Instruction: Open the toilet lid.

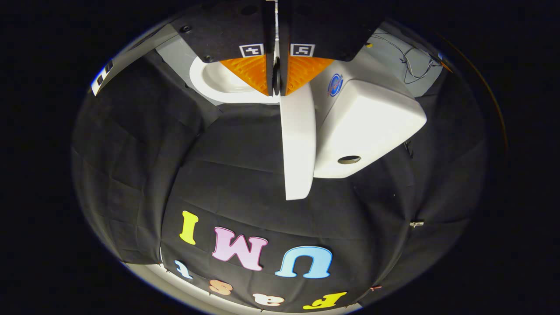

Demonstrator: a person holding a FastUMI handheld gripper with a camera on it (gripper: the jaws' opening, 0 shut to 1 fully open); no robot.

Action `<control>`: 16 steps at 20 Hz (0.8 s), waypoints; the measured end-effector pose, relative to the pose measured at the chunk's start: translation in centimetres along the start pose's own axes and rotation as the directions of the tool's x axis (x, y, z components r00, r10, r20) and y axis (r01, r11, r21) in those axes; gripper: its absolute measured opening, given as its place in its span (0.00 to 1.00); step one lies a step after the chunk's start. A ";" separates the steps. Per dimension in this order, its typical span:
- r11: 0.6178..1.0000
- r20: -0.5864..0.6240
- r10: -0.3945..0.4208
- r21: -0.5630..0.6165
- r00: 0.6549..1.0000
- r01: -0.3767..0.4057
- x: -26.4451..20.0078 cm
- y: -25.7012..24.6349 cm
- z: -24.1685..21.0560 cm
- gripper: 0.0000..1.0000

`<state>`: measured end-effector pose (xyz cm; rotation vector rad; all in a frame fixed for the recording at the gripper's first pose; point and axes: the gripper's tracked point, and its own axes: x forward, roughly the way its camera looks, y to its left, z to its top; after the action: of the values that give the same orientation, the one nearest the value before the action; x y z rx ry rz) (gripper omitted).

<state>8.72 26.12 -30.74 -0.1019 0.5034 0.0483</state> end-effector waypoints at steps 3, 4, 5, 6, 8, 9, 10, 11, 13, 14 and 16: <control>0.999 0.007 -0.001 -0.038 1.000 0.001 -0.4 1.1 0.0 0.07; 0.999 0.008 0.000 -0.045 1.000 0.001 -0.5 1.4 0.0 0.07; 0.998 0.010 -0.007 -0.055 1.000 0.008 -0.4 1.5 -0.1 0.07; 0.998 0.013 -0.012 -0.065 1.000 0.013 -0.4 1.5 0.0 0.07; 0.997 0.021 -0.020 -0.079 1.000 0.022 -0.6 1.6 0.2 0.07; 0.997 0.024 -0.019 -0.078 1.000 0.021 -0.6 1.4 0.4 0.07; 0.997 0.029 -0.013 -0.074 0.999 0.016 -0.1 1.5 -0.2 0.08; 0.997 0.032 0.003 -0.072 0.999 -0.001 -0.4 1.9 0.1 0.10; 0.995 0.030 0.061 -0.079 0.998 -0.058 -0.6 3.0 0.0 0.27; 0.994 0.025 0.074 -0.082 0.997 -0.072 -0.7 3.3 -0.3 0.42; 0.995 0.035 0.060 -0.086 0.998 -0.057 -1.1 2.3 0.2 0.73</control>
<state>7.69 28.46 -30.19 -0.1693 0.4668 0.1289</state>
